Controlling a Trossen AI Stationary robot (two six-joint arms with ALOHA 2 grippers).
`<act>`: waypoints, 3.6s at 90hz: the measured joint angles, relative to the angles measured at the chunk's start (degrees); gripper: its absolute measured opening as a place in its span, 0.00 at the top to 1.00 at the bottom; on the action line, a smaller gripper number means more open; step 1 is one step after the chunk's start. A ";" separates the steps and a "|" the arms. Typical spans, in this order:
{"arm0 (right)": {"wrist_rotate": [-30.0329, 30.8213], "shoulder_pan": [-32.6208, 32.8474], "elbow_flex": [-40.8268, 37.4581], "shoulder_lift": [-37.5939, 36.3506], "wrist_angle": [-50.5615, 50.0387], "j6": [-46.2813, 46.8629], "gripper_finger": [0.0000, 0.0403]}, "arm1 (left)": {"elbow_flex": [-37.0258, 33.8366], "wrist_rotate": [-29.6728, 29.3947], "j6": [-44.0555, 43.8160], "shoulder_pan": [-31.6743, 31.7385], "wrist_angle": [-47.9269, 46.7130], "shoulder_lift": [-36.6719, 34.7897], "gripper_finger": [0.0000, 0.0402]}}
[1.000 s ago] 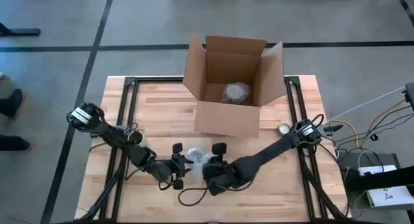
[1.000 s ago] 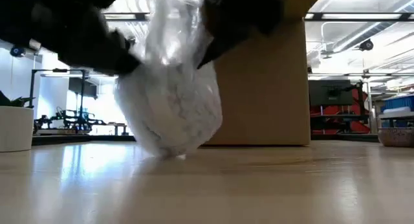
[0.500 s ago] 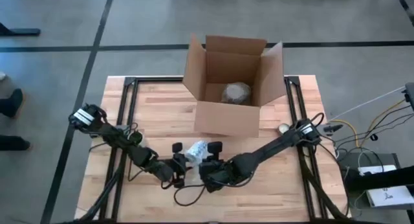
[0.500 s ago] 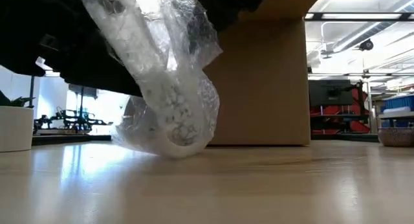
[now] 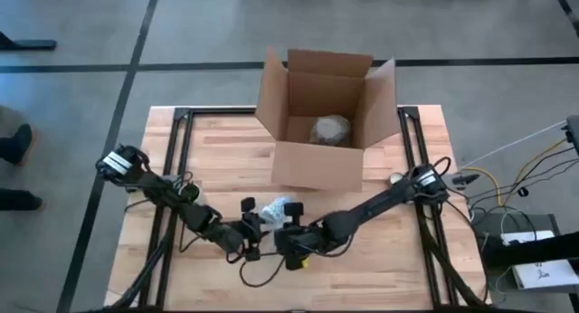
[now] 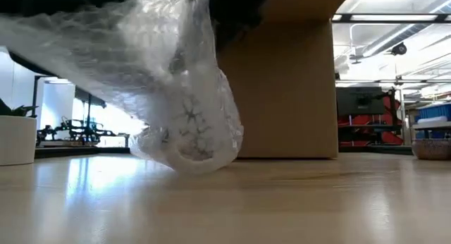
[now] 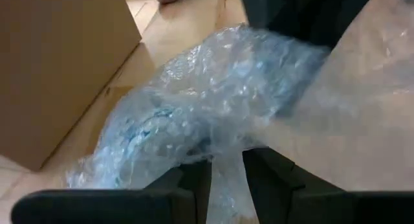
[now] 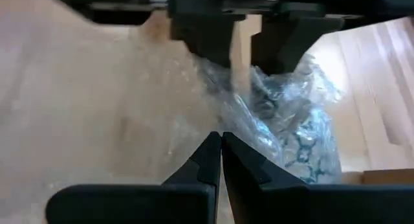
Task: Wrap mug
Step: Wrap the blue patterned mug with the bubble wrap
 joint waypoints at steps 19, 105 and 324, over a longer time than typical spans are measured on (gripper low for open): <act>-1.43 -0.97 -0.76 0.00 2.41 0.37 1.00 | 0.00 1.37 0.00 0.00 0.93 -0.02 0.81; -3.75 -3.13 -1.20 0.09 1.87 -1.92 1.00 | -0.26 -0.09 1.41 -1.37 -27.82 -20.16 0.81; 0.62 -5.93 4.58 1.95 -5.91 3.26 0.63 | -1.09 -3.10 9.82 2.29 -8.56 -6.07 0.62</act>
